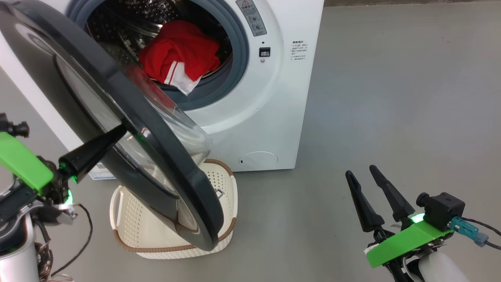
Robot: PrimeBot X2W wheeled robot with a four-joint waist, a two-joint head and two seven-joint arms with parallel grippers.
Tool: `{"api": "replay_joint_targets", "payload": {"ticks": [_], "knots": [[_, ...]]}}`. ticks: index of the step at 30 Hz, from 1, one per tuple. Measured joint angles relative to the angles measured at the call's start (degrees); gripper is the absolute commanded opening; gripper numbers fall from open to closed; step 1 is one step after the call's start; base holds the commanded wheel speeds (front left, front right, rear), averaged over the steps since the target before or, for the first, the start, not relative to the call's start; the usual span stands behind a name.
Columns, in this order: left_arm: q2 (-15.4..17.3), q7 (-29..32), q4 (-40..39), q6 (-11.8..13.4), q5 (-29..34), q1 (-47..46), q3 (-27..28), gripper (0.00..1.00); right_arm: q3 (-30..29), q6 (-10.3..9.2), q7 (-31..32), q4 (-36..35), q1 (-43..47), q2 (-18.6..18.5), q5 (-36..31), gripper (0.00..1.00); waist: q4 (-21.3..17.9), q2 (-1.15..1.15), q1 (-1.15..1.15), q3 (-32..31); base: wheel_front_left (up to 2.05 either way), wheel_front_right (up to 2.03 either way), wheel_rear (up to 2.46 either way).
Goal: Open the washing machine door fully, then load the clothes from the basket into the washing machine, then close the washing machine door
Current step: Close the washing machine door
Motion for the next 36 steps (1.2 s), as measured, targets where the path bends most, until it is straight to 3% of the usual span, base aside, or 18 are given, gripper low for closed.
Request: {"api": "replay_joint_targets", "payload": {"ticks": [36], "knots": [[-0.7,-1.5,-0.2,-2.0,0.5,-0.1,0.1,0.0,0.1,0.0,0.0,0.2,0.0,-0.2,0.0,1.0,1.9,0.0,0.0,0.1,0.0,0.0,0.0]]}}
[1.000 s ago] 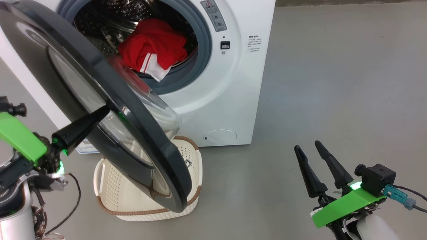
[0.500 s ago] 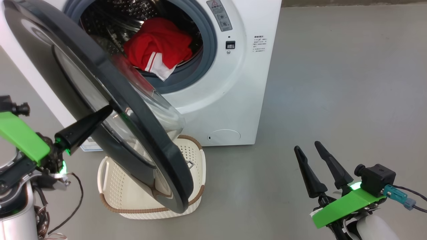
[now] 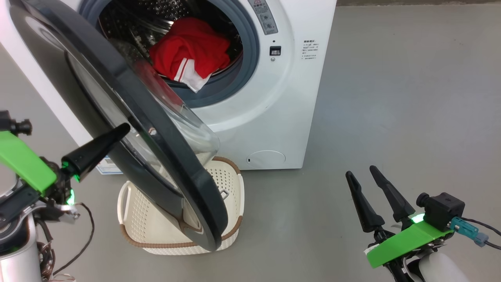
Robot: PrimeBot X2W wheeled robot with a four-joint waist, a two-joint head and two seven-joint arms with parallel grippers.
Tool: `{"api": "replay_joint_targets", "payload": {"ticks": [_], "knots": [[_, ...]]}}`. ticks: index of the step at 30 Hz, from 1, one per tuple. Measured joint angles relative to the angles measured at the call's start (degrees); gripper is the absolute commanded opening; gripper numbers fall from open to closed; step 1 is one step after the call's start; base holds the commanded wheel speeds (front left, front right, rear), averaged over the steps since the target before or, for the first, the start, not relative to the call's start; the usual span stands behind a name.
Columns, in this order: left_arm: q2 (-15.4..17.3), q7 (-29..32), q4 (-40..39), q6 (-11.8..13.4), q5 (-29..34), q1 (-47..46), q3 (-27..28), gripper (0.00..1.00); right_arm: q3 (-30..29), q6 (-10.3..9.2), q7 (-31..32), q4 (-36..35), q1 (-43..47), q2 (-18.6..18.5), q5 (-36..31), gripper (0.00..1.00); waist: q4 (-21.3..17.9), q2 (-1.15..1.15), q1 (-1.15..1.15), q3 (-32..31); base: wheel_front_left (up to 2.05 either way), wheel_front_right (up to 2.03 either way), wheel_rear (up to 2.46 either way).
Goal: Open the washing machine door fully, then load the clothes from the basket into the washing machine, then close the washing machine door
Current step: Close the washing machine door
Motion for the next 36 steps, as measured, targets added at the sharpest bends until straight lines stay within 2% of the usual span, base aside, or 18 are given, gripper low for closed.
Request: {"api": "replay_joint_targets", "payload": {"ticks": [8,9,10,11,12,13,27,34,36], "knots": [[0.9,-0.2,-0.2,-0.8,0.2,0.0,0.8,0.0,-0.1,0.0,0.0,0.0,0.0,0.0,0.0,1.0,0.3,0.0,0.0,-0.3,0.0,0.0,0.0],[0.9,-0.5,-0.3,-1.0,0.3,0.0,0.8,0.13,-0.2,0.0,0.0,0.0,0.0,0.0,0.0,1.0,0.4,0.0,0.0,-0.3,0.0,0.0,0.0],[0.9,-0.8,-0.4,-1.5,0.7,0.0,0.8,0.41,-0.2,0.0,0.0,0.0,0.0,0.0,0.0,1.0,0.4,0.0,0.0,-0.3,0.0,0.0,0.0],[1.0,-1.1,-0.5,-1.6,1.1,0.0,0.8,0.61,-0.3,0.0,0.0,0.0,0.0,0.0,0.0,1.0,0.5,0.0,0.0,-0.3,0.0,0.0,0.0],[1.2,-1.1,-0.6,-2.1,1.2,0.1,0.9,0.87,-0.3,0.0,0.0,0.0,0.0,-0.1,0.0,1.0,0.6,0.0,0.0,-0.3,0.0,0.0,0.0],[1.4,-1.4,-0.6,-2.5,1.3,0.1,0.9,1.0,-0.3,0.0,0.0,0.0,0.0,-0.1,0.0,1.0,0.7,0.0,0.0,-0.3,0.0,0.0,0.0],[3.3,-8.9,-3.7,-11.4,7.7,4.0,1.7,1.0,-0.7,0.0,0.0,-0.1,0.0,-0.1,0.0,1.0,0.9,0.0,0.0,-0.3,0.0,0.0,0.0],[3.4,-16.2,-6.1,-13.6,11.6,8.7,2.3,1.0,-1.0,0.0,0.0,-0.4,0.0,-0.1,0.0,1.0,0.5,0.0,0.0,0.3,0.0,0.0,0.0],[3.7,-21.6,-7.3,-14.1,14.7,11.3,1.9,1.0,-1.3,0.0,0.0,-0.5,0.0,-0.1,0.0,1.0,0.2,0.0,0.0,0.7,0.0,0.0,0.0]]}}
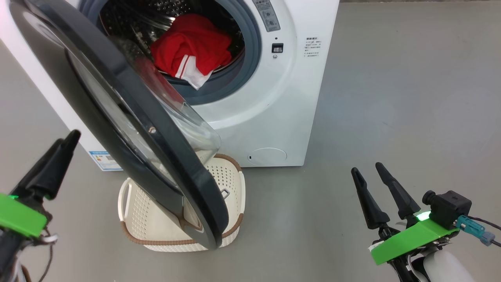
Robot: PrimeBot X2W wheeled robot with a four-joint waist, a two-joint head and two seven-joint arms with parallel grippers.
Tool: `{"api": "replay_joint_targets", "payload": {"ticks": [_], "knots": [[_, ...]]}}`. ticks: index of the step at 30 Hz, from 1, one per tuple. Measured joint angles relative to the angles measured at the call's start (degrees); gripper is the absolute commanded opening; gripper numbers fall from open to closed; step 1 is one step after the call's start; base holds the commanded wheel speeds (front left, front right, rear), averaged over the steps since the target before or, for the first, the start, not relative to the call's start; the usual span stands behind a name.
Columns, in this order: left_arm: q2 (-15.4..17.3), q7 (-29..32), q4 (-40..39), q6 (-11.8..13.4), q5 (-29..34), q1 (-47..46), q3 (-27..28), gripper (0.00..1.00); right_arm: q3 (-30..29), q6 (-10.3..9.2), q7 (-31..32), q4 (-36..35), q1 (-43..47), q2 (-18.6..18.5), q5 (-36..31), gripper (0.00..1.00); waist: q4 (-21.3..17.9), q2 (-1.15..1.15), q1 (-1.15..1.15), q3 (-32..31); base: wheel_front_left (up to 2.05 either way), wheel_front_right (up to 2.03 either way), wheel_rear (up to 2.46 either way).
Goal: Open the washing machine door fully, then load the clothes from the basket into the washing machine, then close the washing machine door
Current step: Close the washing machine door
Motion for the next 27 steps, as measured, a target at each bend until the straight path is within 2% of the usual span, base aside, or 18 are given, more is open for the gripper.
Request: {"api": "replay_joint_targets", "payload": {"ticks": [8,17,22,27], "knots": [[4.2,-17.4,-2.1,-0.4,6.6,7.4,-7.6,1.0,-0.1,0.0,0.0,-0.1,-0.2,-0.1,-0.1,1.0,-0.3,0.0,0.0,0.2,0.0,0.0,0.0],[5.6,-39.1,3.1,-0.4,18.6,13.9,-14.1,1.0,-0.1,0.0,0.0,0.0,-0.2,-0.2,-0.1,1.0,-1.0,0.0,0.0,-0.1,0.0,0.0,0.0],[5.6,-47.2,7.3,-0.4,22.8,14.2,-16.0,1.0,0.1,0.0,0.0,0.0,-0.2,-0.3,-0.1,1.0,-1.5,0.0,0.0,-0.2,0.0,0.0,0.0],[4.8,-51.9,10.1,-0.4,27.2,15.1,-17.7,1.0,0.4,0.0,0.0,0.0,-0.2,-0.3,-0.1,1.0,-2.0,0.0,0.0,-0.1,0.0,0.0,0.0]]}}
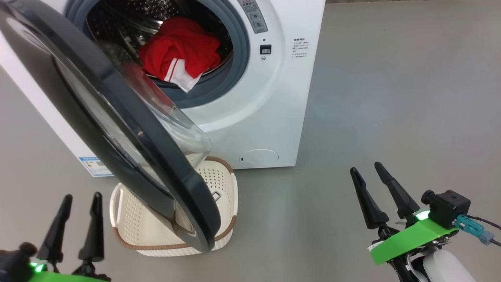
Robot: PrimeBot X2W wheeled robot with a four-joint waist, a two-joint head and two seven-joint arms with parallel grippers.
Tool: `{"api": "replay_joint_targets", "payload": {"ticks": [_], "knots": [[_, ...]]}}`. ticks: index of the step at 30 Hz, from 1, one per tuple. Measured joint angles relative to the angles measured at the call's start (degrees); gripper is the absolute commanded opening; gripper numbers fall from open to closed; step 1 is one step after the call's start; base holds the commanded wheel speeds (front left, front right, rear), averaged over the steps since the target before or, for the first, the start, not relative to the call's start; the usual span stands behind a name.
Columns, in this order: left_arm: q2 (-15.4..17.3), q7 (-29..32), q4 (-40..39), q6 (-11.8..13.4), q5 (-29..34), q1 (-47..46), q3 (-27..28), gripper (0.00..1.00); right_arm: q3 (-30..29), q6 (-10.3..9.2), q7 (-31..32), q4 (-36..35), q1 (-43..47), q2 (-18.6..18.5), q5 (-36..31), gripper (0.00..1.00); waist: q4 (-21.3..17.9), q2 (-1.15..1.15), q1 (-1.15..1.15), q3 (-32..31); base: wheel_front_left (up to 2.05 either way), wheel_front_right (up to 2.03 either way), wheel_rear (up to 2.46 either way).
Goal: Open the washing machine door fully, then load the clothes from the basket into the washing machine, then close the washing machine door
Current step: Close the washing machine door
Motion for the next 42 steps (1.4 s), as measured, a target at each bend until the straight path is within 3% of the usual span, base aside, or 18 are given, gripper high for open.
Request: {"api": "replay_joint_targets", "payload": {"ticks": [8,20,42], "knots": [[-1.4,-2.2,3.0,0.0,6.9,-0.1,-1.2,1.0,0.7,0.0,0.0,0.1,0.0,0.0,0.0,1.0,-0.7,0.0,0.0,0.4,0.0,0.0,0.0],[-7.0,-2.4,2.5,0.0,10.8,0.0,3.9,1.0,1.2,0.0,0.0,0.4,-0.7,-0.6,0.0,1.0,-1.8,0.0,0.0,0.2,0.0,0.0,0.0],[-8.2,-2.4,1.6,0.0,13.2,1.0,4.3,1.0,1.7,0.0,0.0,0.9,-0.7,-0.7,0.1,1.0,-1.4,0.0,0.0,-0.2,0.0,0.0,0.0]]}}
